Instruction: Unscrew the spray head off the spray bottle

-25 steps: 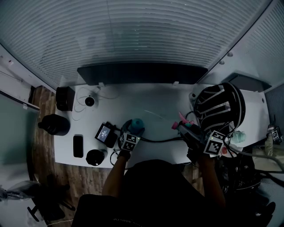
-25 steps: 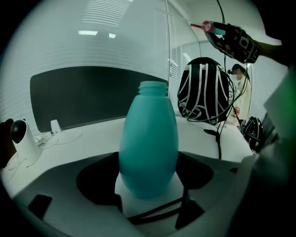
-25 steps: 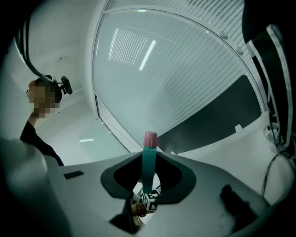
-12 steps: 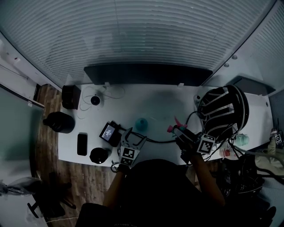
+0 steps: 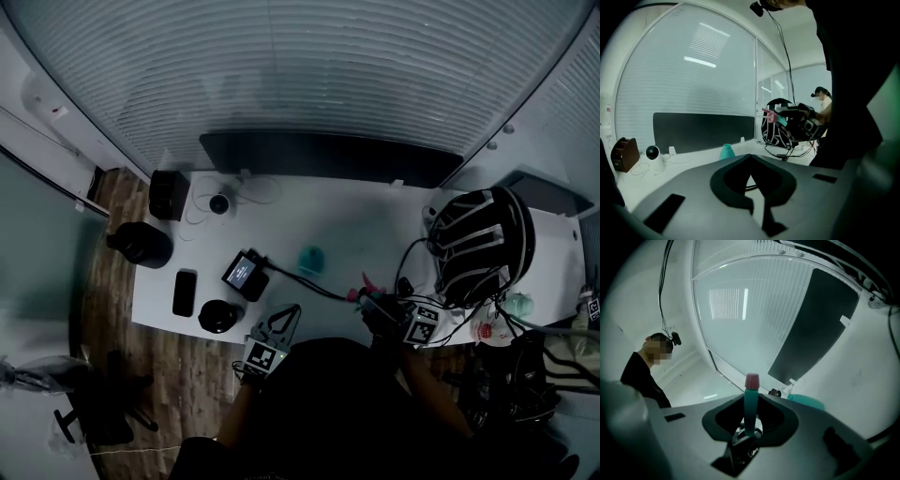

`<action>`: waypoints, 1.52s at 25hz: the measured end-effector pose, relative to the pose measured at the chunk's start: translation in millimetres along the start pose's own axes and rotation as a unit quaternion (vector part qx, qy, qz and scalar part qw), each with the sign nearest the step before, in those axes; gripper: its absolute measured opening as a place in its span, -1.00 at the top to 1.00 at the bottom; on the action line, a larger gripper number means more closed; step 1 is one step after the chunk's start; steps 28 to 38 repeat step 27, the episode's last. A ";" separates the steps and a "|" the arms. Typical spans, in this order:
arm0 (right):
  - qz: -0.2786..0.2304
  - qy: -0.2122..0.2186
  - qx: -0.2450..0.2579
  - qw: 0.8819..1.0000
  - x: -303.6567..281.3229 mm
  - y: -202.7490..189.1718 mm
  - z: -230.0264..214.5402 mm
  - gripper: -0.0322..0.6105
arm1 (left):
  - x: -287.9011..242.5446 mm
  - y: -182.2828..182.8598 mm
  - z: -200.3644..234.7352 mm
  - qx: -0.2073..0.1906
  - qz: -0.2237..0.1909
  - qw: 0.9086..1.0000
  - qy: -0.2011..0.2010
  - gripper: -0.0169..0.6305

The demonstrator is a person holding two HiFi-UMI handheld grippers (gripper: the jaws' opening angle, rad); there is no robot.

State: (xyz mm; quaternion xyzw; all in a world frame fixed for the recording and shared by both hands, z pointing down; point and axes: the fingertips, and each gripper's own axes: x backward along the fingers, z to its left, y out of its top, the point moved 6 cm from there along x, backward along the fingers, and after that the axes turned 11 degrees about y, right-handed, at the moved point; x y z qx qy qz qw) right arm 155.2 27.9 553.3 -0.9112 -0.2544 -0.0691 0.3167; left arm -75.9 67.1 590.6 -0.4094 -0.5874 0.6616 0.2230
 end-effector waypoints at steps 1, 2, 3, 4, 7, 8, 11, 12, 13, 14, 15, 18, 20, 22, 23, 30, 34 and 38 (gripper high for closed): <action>0.004 -0.001 0.002 1.000 -0.4 -3.8 0.2 0.64 | 2.0 -1.4 -0.9 0.001 -0.002 1.000 -0.001 0.94; 0.005 -0.001 0.002 1.000 -0.3 -7.5 0.4 0.64 | 3.6 -1.3 -2.1 0.010 -0.007 1.000 -0.005 0.94; 0.004 -0.001 0.000 1.000 0.4 -10.9 0.7 0.65 | 4.9 0.2 -3.4 0.020 -0.013 1.000 -0.008 0.94; 0.000 0.000 -0.003 1.000 1.5 -14.0 1.1 0.65 | 6.0 1.7 -4.5 0.024 -0.017 1.000 -0.008 0.94; -0.006 0.005 -0.007 1.000 4.3 -19.7 3.1 0.65 | 8.9 3.5 -7.2 0.018 -0.025 1.000 -0.006 0.94; -0.004 0.005 -0.006 1.000 4.8 -20.9 3.8 0.65 | 10.1 3.8 -8.0 0.019 -0.024 1.000 -0.007 0.94; 0.005 0.001 0.000 1.000 6.5 -24.6 4.9 0.65 | 14.0 3.0 -8.7 0.012 -0.015 1.000 -0.008 0.94; 0.005 0.001 0.001 1.000 7.0 -25.2 5.5 0.65 | 15.1 4.1 -8.9 0.009 -0.013 1.000 -0.010 0.94; 0.001 0.001 0.002 1.000 7.3 -25.3 6.8 0.65 | 15.9 5.2 -9.3 0.006 -0.012 1.000 -0.010 0.94; -0.004 0.001 0.001 1.000 7.2 -25.1 8.9 0.65 | 16.7 4.7 -10.0 0.006 -0.012 1.000 -0.010 0.94; -0.009 0.001 0.000 1.000 6.7 -24.6 11.3 0.65 | 17.5 2.3 -10.7 0.009 -0.012 1.000 -0.010 0.94; -0.016 -0.003 0.005 1.000 9.2 -26.2 10.9 0.65 | 18.6 -4.0 -12.2 0.014 -0.006 1.000 -0.014 0.94; -0.017 -0.006 0.008 1.000 12.0 -28.9 11.7 0.65 | 18.5 -4.7 -13.5 0.011 -0.005 1.000 -0.018 0.94; -0.015 -0.009 0.007 1.000 14.5 -32.2 13.4 0.65 | 18.0 -3.7 -14.1 0.005 -0.008 1.000 -0.021 0.94; -0.016 -0.010 0.006 1.000 14.9 -33.2 14.3 0.65 | 17.6 -3.6 -13.7 0.003 -0.007 1.000 -0.021 0.94; -0.020 -0.014 0.001 1.000 14.6 -35.0 15.5 0.65 | 16.5 -5.0 -9.8 0.002 -0.006 1.000 -0.023 0.94; -0.020 -0.014 0.001 1.000 14.6 -35.0 15.5 0.65 | 16.5 -5.0 -9.8 0.002 -0.006 1.000 -0.023 0.94; -0.020 -0.014 0.001 1.000 14.6 -35.0 15.5 0.65 | 16.5 -5.0 -9.8 0.002 -0.006 1.000 -0.023 0.94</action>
